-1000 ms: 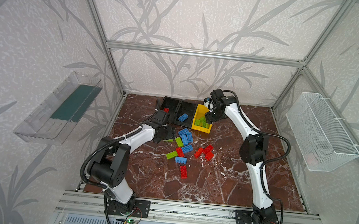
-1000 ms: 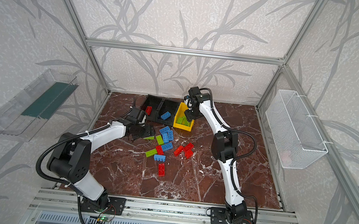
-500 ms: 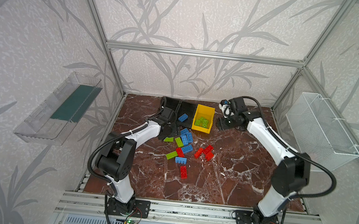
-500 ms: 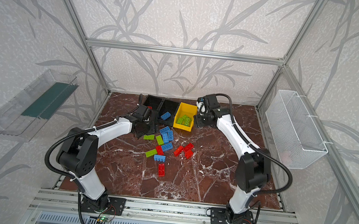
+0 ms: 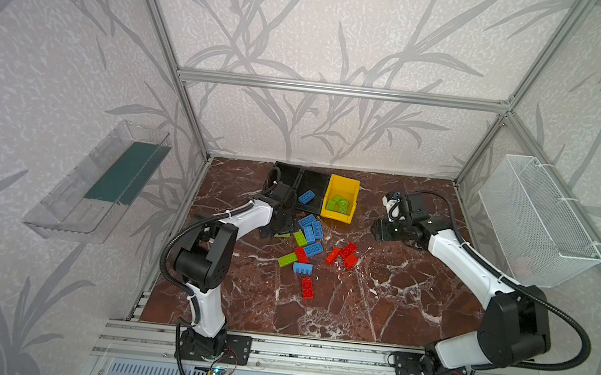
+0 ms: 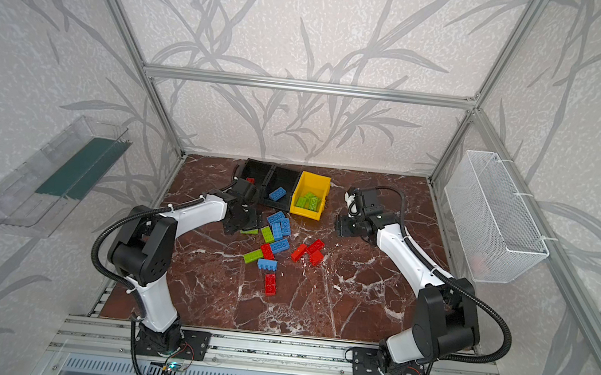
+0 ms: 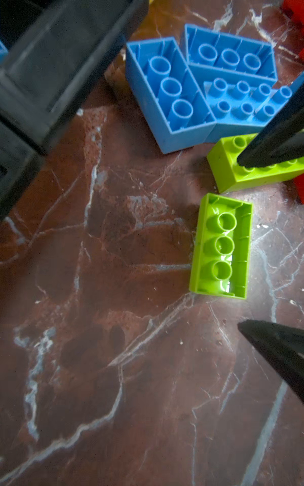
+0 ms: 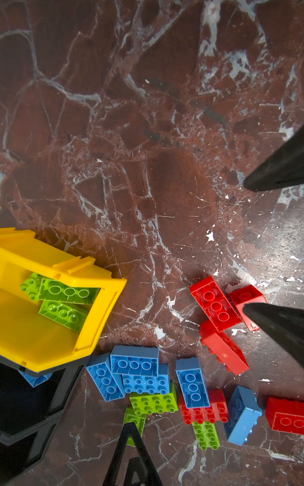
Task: Sort the legos into containers by color
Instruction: Pick up the lego from the middle-left of the table.
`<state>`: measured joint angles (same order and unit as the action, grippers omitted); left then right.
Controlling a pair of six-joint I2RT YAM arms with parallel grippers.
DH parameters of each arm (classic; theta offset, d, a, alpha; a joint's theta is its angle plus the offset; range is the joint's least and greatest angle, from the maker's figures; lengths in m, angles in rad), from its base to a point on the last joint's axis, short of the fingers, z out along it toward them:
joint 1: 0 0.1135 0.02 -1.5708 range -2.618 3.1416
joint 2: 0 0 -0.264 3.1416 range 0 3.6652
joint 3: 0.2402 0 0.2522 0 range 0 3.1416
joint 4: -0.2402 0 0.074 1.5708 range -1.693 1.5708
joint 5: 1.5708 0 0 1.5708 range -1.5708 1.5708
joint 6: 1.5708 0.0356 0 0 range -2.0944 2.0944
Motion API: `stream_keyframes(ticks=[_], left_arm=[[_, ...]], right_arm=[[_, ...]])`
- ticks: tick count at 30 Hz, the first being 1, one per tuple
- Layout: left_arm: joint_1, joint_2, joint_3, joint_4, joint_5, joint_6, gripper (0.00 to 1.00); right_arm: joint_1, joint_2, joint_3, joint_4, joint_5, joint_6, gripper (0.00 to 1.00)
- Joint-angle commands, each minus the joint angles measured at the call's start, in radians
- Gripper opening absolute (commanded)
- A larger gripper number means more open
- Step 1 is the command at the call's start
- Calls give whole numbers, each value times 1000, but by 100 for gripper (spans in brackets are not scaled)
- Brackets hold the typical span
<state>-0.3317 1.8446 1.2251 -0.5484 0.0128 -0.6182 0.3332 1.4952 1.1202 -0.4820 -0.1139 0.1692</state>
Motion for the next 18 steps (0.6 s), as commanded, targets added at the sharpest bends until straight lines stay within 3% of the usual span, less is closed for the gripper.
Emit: stream_keyframes(ticks=[1, 13, 18], left_arm=[[6, 17, 38, -39, -36, 19, 92], [36, 115, 103, -61, -19, 44, 86], [35, 131, 92, -54, -4, 46, 75]], right_arm=[[-6, -39, -8, 33, -4, 14, 69], [-15, -46, -36, 45, 16, 19, 65], [-17, -2, -4, -18, 7, -15, 65]])
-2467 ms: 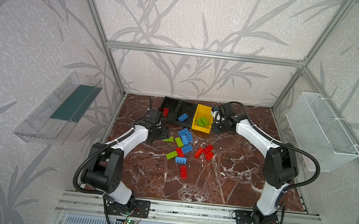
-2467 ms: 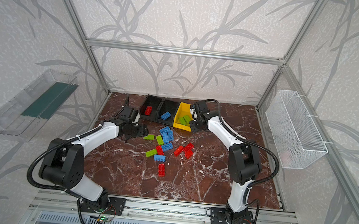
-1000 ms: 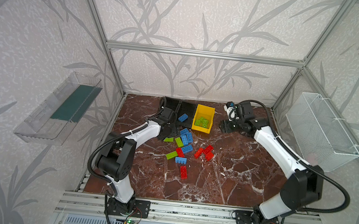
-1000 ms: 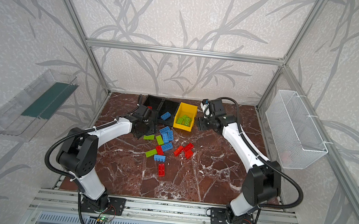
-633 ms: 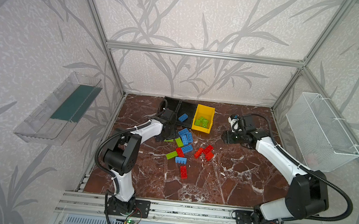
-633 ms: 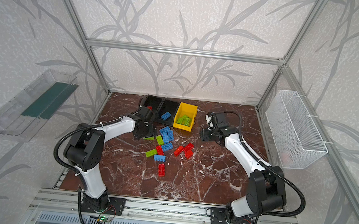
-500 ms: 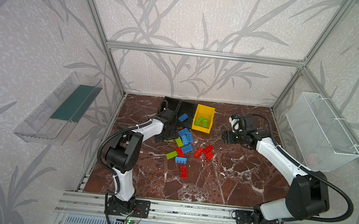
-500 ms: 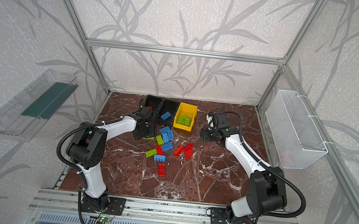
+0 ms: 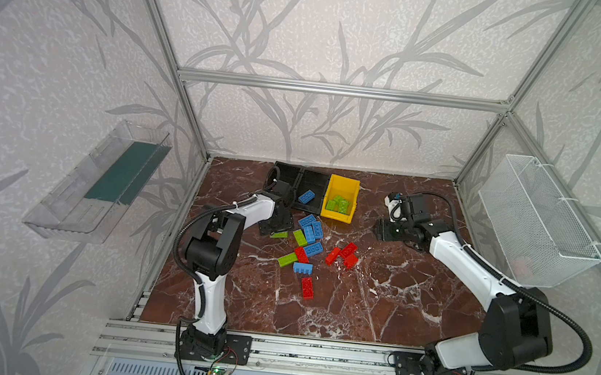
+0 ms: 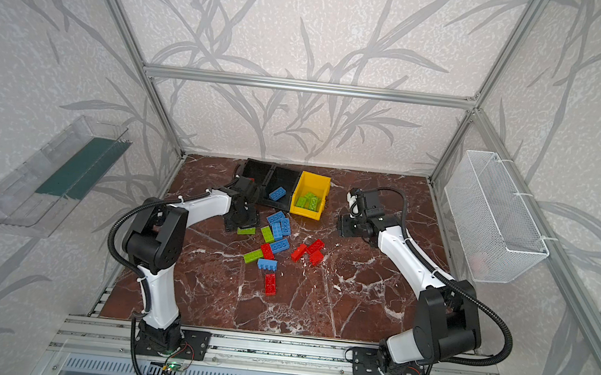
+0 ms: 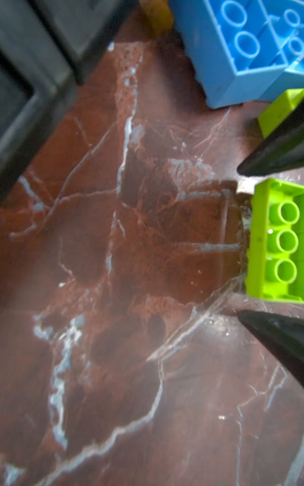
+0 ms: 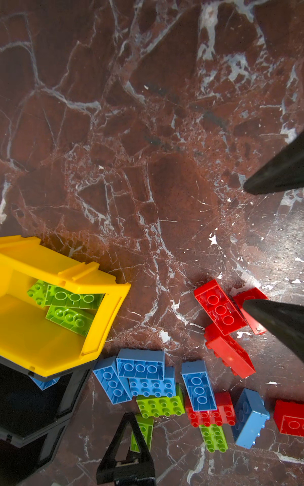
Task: Sort the legos into containers by color
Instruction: Pick up the lego from the middle-left of the table, then place the lego in the container.
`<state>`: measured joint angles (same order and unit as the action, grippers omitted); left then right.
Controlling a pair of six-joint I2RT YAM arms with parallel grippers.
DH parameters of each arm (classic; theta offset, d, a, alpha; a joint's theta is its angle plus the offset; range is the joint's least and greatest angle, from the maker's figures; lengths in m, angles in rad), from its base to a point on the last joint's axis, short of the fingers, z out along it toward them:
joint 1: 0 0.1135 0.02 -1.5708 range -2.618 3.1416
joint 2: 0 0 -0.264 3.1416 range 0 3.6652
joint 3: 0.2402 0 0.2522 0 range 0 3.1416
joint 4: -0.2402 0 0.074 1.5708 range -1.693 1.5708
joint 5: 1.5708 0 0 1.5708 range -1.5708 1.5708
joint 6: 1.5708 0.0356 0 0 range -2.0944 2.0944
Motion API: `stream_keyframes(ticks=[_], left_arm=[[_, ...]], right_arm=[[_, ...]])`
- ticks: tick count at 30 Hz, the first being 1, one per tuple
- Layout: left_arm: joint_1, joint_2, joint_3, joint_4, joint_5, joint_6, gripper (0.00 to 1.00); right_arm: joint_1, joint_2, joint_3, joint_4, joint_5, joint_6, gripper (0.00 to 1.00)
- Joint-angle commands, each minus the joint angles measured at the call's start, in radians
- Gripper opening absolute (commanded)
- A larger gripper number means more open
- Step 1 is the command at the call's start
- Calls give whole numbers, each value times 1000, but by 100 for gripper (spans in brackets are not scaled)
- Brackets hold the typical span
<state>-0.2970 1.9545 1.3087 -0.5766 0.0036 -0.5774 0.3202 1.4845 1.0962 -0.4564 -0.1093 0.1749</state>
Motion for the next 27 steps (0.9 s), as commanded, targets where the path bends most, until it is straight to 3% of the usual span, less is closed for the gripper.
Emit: stream_keyframes(ticks=[1, 6, 11, 20, 27], left_arm=[[0, 20, 2, -23, 8, 6, 72], [2, -13, -22, -12, -4, 16, 52], [4, -76, -11, -25, -29, 34, 40], [3, -171, 86, -77, -39, 90, 34], [7, -136, 244, -49, -46, 143, 34]], right_arm=[[-4, 23, 43, -69, 3, -35, 65], [7, 106, 244, -243, 7, -42, 65], [139, 194, 374, -289, 74, 58, 66], [315, 477, 549, -283, 122, 254, 64], [371, 625, 647, -274, 168, 326, 59]])
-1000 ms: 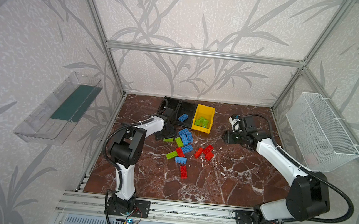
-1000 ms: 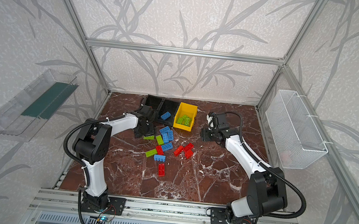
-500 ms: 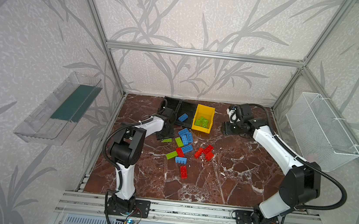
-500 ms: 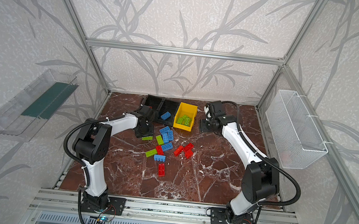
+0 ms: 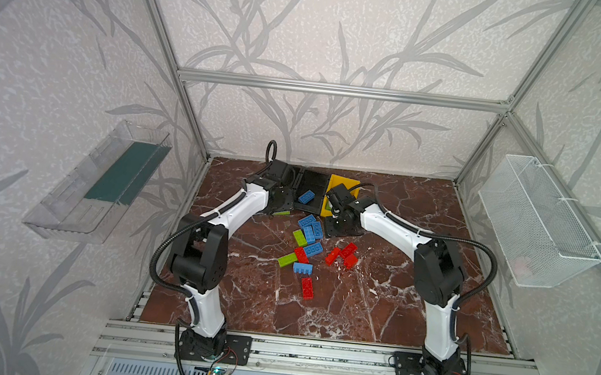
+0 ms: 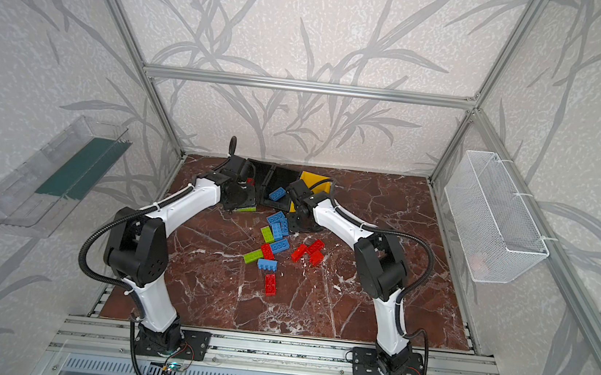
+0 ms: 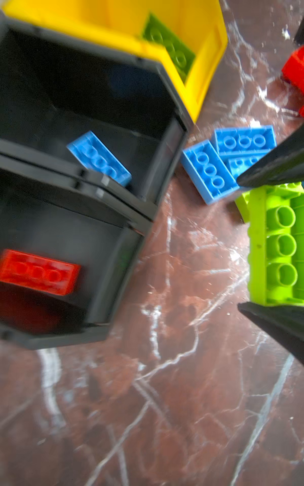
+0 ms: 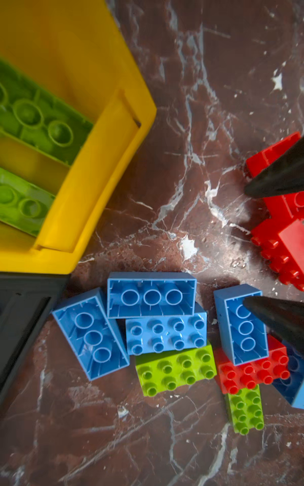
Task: Sort the legos into containers by color
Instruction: Place the lego in the container.
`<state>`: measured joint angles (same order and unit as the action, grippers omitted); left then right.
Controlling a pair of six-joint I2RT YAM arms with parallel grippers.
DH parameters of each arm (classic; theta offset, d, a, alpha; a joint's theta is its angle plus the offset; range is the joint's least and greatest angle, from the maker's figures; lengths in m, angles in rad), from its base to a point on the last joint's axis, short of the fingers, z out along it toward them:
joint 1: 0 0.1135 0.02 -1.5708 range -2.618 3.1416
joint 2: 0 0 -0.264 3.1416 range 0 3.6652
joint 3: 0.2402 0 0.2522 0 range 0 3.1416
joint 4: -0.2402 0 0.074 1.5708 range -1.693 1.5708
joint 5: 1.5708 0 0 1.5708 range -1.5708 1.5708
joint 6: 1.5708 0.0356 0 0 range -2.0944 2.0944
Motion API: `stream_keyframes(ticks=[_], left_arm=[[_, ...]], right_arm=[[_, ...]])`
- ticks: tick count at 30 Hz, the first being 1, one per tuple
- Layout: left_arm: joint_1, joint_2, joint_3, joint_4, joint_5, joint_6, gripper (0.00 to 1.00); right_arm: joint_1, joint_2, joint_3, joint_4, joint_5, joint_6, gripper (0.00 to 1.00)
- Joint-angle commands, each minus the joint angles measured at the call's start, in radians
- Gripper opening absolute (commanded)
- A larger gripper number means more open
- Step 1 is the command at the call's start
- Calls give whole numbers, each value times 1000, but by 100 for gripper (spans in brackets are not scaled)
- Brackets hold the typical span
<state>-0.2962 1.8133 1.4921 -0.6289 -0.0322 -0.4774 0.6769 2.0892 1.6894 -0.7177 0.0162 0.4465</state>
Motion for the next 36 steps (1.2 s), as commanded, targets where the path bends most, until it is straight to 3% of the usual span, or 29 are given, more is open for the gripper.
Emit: stream_keyframes(ticks=[1, 12, 17, 24, 33, 34, 36], left_arm=[[5, 22, 95, 13, 5, 49, 34], [-5, 348, 524, -16, 250, 48, 35], [-52, 427, 626, 8, 321, 57, 37], [-101, 552, 801, -13, 372, 63, 39], [-135, 738, 1031, -72, 405, 25, 43], [-135, 742, 1040, -72, 404, 23, 48], [-135, 735, 1042, -70, 400, 24, 76]], right_arm=[[20, 30, 53, 1, 57, 58, 59], [43, 76, 59, 54, 60, 161, 56], [44, -69, -185, 316, 39, 262, 56], [46, -286, -522, 589, 17, 278, 57], [44, -376, -558, 587, 44, 260, 58], [44, -375, -553, 579, 48, 256, 58], [43, -364, -536, 566, 48, 249, 59]])
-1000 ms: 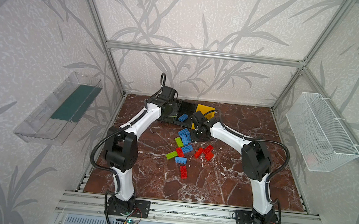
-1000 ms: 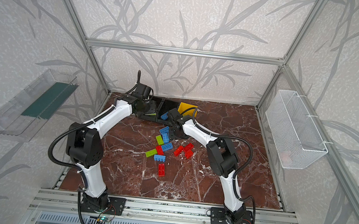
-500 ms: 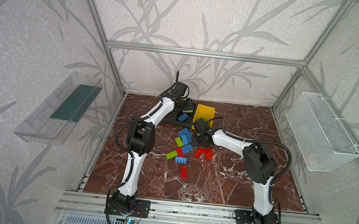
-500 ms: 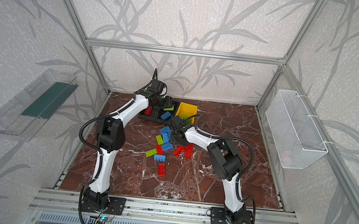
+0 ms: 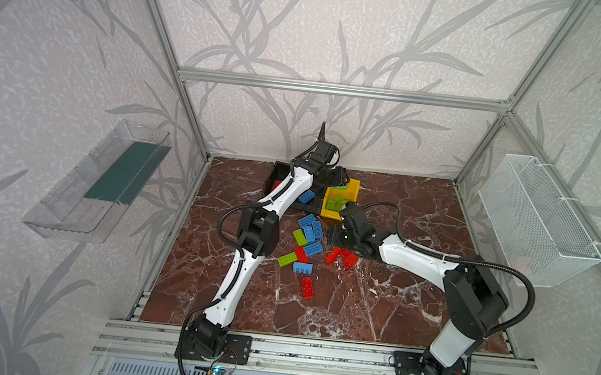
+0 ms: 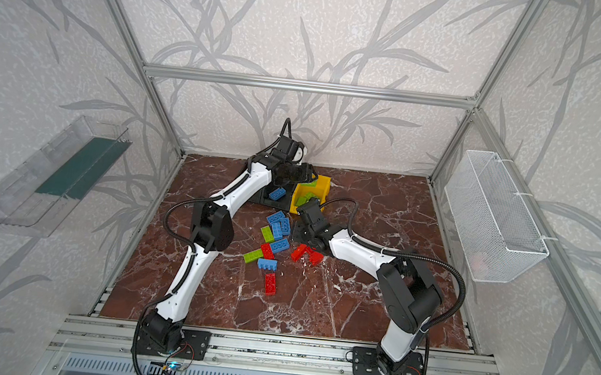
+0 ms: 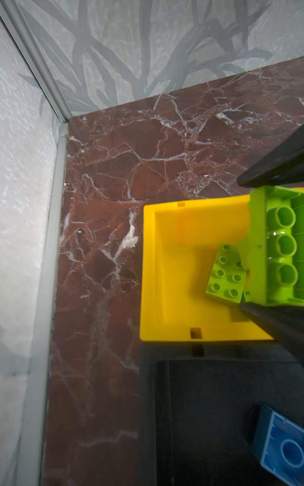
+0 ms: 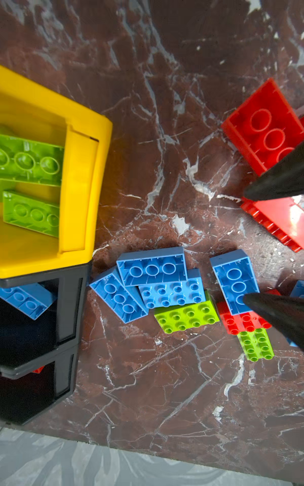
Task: Sort the legos into containers by color
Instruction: Place the lego in the container, then rotate the lego at the center of the table.
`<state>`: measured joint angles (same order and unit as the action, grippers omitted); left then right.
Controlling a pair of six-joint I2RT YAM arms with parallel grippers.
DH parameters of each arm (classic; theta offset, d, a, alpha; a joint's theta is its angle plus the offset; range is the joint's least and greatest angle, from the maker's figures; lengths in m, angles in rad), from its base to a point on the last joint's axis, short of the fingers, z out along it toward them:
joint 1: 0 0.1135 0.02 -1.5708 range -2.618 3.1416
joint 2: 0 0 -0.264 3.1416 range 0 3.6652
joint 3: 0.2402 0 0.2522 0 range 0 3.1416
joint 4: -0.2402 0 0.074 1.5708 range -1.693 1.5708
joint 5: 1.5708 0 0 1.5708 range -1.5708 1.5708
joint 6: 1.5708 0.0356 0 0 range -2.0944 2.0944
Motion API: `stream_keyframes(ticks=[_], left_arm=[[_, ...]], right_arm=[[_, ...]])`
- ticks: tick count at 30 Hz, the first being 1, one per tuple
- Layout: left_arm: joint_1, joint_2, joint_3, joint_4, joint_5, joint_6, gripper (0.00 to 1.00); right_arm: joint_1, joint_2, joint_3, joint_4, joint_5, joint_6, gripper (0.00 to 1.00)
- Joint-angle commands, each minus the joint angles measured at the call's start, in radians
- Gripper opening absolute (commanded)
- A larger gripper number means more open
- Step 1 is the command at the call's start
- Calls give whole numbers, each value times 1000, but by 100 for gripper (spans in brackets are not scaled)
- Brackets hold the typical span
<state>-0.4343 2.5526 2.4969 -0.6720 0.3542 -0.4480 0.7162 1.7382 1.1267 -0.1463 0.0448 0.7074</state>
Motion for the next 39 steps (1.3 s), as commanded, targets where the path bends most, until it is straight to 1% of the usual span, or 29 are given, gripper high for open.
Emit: stream_keyframes(ticks=[1, 2, 3, 4, 6, 9, 10, 12, 16, 20, 22, 24, 26, 29, 33, 36, 39], left_arm=[[3, -12, 37, -28, 7, -2, 85], [3, -20, 35, -32, 0, 3, 92], [5, -31, 31, -34, -5, 5, 97], [7, -47, 19, -34, -10, 8, 99], [12, -91, -19, -23, -22, 15, 100], [30, -188, -120, 4, -54, 30, 99], [41, -227, -161, 12, -63, 38, 100], [67, -303, -244, 29, -81, 45, 100], [136, -476, -462, 97, -89, 33, 100], [193, -641, -683, 172, -110, 23, 99], [218, -701, -765, 195, -110, 19, 99], [241, -752, -830, 205, -113, 14, 99], [260, -801, -895, 218, -110, 14, 99], [281, -848, -999, 257, -136, 20, 99], [318, -876, -1109, 296, -110, -2, 100], [343, -905, -1178, 338, -137, -22, 100], [374, -907, -1232, 379, -154, -55, 99]], right_arm=[[3, 2, 44, -23, 18, -18, 61], [3, 17, 60, -35, 12, -20, 62], [4, 30, 70, -37, 7, -21, 63], [4, 49, 87, -40, 0, -24, 64], [5, 94, 133, -70, -6, -39, 65], [8, 175, 226, -140, 0, -63, 65], [11, 198, 259, -169, 8, -103, 65], [18, 243, 320, -225, 37, -124, 65], [26, 327, 434, -332, 62, -131, 61], [41, 414, 559, -445, 76, -147, 60], [44, 437, 606, -483, 94, -148, 60], [45, 459, 653, -535, 118, -141, 57], [46, 486, 699, -583, 119, -151, 57], [49, 531, 786, -669, 134, -160, 56], [48, 589, 891, -757, 139, -185, 56], [46, 655, 1015, -855, 129, -214, 56], [36, 743, 1183, -992, 96, -229, 54]])
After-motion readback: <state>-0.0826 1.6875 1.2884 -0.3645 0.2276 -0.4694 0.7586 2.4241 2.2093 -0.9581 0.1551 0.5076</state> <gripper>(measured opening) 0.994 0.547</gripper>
